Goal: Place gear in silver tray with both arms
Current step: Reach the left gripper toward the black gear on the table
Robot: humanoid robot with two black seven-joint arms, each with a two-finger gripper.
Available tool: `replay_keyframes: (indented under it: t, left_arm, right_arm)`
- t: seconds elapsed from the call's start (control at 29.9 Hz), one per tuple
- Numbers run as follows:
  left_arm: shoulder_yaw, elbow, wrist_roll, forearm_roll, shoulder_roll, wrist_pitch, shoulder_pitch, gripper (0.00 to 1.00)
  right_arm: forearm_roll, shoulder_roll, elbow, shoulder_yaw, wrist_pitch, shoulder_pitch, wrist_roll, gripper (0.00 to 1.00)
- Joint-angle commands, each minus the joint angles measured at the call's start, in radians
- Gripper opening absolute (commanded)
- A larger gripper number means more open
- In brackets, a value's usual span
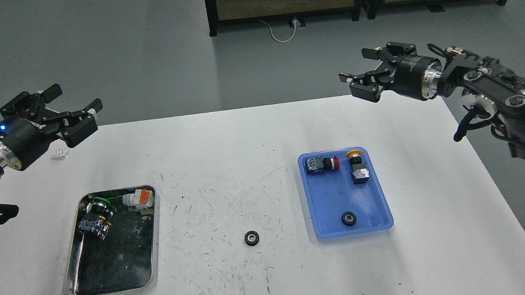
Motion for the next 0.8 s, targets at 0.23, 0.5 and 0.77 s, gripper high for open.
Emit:
replay_keyframes:
  t: [0.23,0.5,0.77]
  left_arm:
    - [0.081,-0.088,-0.008,0.202,-0.213,-0.014,0.054,0.98]
    - [0.159,-0.077,-0.006,0.299,-0.365,0.037,0.135,0.99]
    - [0.193,-0.039,-0.022,0.397,-0.438,0.13,0.192,0.99]
  right_arm:
    - [0.003,-0.058,-0.063,0.069,-0.028,0.004,0.0,0.84]
    - [0.003,-0.067,-0.069,0.08,-0.051,0.007,-0.002,0.85]
    - [0.003,-0.07,-0.074,0.08,-0.051,0.004,-0.002,0.85]
